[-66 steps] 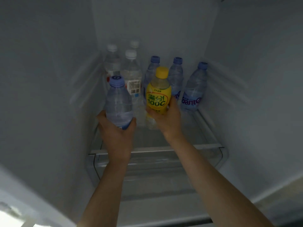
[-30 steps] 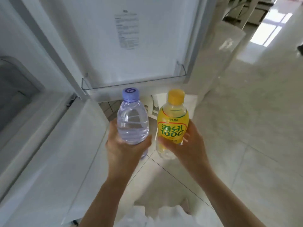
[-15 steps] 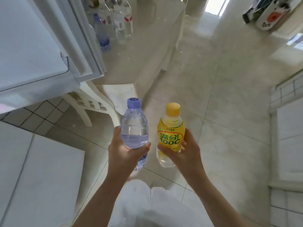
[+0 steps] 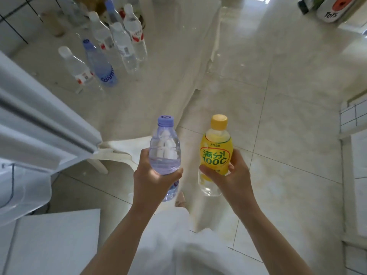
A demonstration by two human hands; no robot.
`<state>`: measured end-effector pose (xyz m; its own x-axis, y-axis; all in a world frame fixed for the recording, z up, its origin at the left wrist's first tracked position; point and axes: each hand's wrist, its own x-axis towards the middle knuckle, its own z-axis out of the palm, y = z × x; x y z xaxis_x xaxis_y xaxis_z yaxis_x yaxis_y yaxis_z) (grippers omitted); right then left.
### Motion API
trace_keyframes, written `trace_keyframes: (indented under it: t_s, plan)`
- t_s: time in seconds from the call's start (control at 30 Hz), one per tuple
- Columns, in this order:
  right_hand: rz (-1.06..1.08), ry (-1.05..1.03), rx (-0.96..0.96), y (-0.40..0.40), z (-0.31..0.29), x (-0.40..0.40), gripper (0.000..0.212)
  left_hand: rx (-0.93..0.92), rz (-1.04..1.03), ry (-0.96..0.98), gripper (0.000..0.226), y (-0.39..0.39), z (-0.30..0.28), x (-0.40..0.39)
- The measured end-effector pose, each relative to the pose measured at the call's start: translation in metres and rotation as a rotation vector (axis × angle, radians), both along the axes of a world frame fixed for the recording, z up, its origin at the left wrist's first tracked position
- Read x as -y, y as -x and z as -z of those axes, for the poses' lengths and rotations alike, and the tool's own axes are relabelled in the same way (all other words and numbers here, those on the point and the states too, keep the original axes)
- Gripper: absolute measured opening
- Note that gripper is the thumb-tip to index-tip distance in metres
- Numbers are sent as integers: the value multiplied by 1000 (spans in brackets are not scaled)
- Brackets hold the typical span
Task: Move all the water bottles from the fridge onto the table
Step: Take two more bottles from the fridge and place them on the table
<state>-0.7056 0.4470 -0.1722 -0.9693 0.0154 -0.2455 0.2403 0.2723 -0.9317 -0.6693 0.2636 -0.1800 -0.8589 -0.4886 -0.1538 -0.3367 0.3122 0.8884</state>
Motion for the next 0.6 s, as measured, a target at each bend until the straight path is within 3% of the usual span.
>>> trace_keyframes:
  t_s: [0.13, 0.37, 0.6]
  plan:
    - [-14, -12, -14, 57, -4, 12, 51, 13, -44, 6, 55, 57, -2, 14]
    - [-95, -42, 7, 149, 0, 22, 50, 59, -127, -12, 61, 142, 10, 23]
    - [-293, -139, 7, 273, 5, 24, 52, 91, -351, -32, 57, 236, 20, 10]
